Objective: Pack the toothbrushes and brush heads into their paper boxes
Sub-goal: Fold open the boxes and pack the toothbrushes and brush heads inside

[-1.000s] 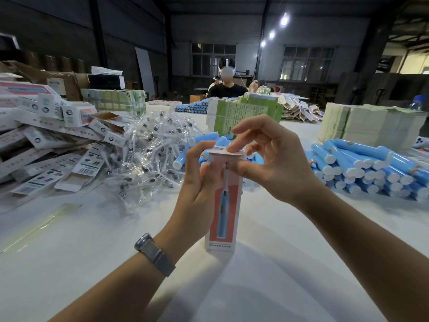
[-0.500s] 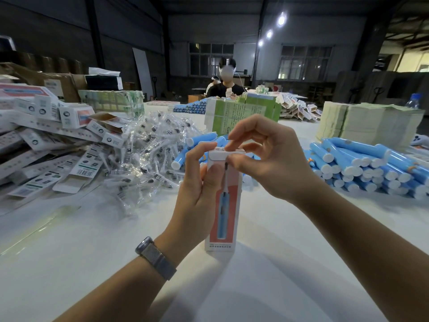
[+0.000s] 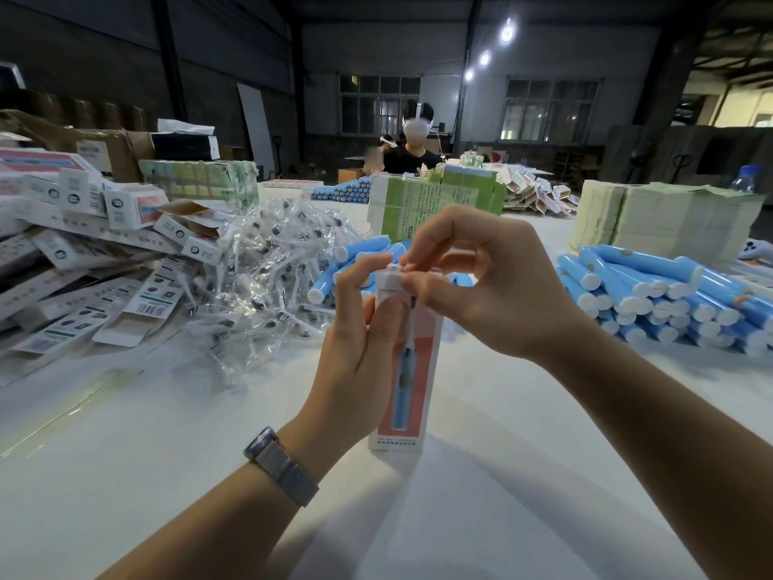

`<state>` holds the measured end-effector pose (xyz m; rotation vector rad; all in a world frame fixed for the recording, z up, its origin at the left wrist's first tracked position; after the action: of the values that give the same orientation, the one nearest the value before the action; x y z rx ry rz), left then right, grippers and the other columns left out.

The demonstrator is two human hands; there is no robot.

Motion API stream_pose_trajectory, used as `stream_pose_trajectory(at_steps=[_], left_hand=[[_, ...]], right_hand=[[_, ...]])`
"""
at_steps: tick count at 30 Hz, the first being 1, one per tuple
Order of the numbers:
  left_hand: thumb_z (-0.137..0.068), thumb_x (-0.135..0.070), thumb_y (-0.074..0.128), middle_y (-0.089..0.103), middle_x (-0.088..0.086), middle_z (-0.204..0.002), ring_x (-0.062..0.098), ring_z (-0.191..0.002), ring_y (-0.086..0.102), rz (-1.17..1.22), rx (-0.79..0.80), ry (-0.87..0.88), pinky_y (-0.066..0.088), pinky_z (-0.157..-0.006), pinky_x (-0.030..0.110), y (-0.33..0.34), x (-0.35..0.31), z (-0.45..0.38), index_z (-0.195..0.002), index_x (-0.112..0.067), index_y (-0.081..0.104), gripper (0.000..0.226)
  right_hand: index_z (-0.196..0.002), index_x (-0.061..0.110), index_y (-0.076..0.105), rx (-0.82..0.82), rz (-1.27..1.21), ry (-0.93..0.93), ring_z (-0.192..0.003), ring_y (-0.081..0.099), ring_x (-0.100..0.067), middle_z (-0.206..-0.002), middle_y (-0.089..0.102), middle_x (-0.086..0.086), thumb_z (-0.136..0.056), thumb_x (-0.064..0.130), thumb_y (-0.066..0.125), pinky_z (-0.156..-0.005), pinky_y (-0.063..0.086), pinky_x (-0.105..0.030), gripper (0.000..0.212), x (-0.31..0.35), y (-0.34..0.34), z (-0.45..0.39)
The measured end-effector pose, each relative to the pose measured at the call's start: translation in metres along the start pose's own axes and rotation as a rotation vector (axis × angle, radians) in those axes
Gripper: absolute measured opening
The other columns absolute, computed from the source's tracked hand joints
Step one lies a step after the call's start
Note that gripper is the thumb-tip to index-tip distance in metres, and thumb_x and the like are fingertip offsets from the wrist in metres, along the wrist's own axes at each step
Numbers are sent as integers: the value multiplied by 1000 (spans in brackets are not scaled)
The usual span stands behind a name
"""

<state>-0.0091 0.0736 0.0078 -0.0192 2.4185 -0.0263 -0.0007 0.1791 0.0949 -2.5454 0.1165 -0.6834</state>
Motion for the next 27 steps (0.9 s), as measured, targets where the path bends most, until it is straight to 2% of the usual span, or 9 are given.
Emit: stream_pose_trajectory(at_steps=[2, 6, 9, 12, 14, 16, 18, 25, 27], left_hand=[[-99, -46, 38, 65, -5, -104, 42, -83, 66, -12, -6, 11, 56, -67, 64, 0, -2, 0, -122, -51, 40, 24], [-101, -42, 37, 68, -14, -107, 26, -82, 70, -38, 7, 40, 57, -71, 61, 2, -5, 1, -125, -57, 37, 28], [-100, -43, 37, 69, -9, -103, 30, -82, 69, -45, 15, 38, 57, -72, 61, 2, -5, 1, -127, -63, 33, 34], [-99, -45, 38, 67, 4, -97, 42, -83, 65, -43, 9, 20, 55, -74, 64, 0, -3, 2, -130, -65, 32, 37], [-99, -44, 38, 68, -2, -100, 38, -86, 67, -33, 26, 23, 55, -74, 64, 1, -3, 2, -130, -66, 32, 38], [-100, -43, 37, 68, -11, -103, 28, -88, 68, -37, 49, 31, 57, -76, 62, 2, -4, 2, -130, -66, 30, 39], [-100, -44, 37, 68, -12, -104, 25, -90, 69, -45, 68, 32, 58, -77, 60, 3, -4, 1, -131, -67, 29, 39], [-100, -44, 35, 67, -12, -103, 30, -89, 69, -72, 84, 39, 57, -76, 62, 3, -6, 1, -129, -69, 29, 39], [-100, -44, 36, 66, -5, -98, 42, -84, 65, -71, 81, 38, 56, -70, 63, 4, -6, 2, -127, -69, 32, 36]], right_hand=[[-83, 21, 61, -31, -9, 6, -80, 70, -16, -80, 69, 0, -79, 5, 74, -74, 60, -44, 22, -1, -3, 1], [-80, 22, 58, -103, -43, 19, -78, 71, -16, -78, 67, -5, -77, -1, 76, -68, 60, -44, 30, -2, -10, 0], [-81, 25, 56, -123, -41, 14, -74, 68, -10, -76, 64, -3, -78, -3, 75, -67, 59, -31, 34, -2, -12, -1], [-81, 25, 55, -124, -28, 14, -73, 68, -10, -77, 62, -5, -78, -3, 75, -68, 58, -27, 34, -1, -12, -1], [-80, 25, 54, -127, -9, 11, -73, 68, -11, -76, 62, -5, -77, -2, 76, -66, 58, -27, 35, 0, -13, -1], [-78, 24, 53, -129, 7, 9, -73, 69, -13, -76, 61, -4, -77, -3, 76, -65, 59, -28, 36, 0, -14, -1], [-77, 21, 52, -125, 26, 6, -73, 68, -16, -76, 60, -4, -77, -2, 77, -64, 60, -33, 34, 1, -15, -1], [-76, 19, 54, -25, -5, 31, -81, 67, -31, -77, 62, -9, -79, 4, 75, -68, 59, -49, 26, -2, -13, -5], [-78, 16, 55, 35, -36, 38, -83, 66, -34, -79, 61, -12, -80, 2, 73, -71, 58, -52, 23, -4, -12, -5]])
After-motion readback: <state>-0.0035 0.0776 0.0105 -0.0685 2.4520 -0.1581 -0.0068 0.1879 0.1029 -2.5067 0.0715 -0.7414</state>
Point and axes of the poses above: each hand's wrist, its own z-axis away from the middle knuckle, its own y-axis out of the palm, x = y × z, the point moved 9 cm from there along -z, towards the middle knuckle
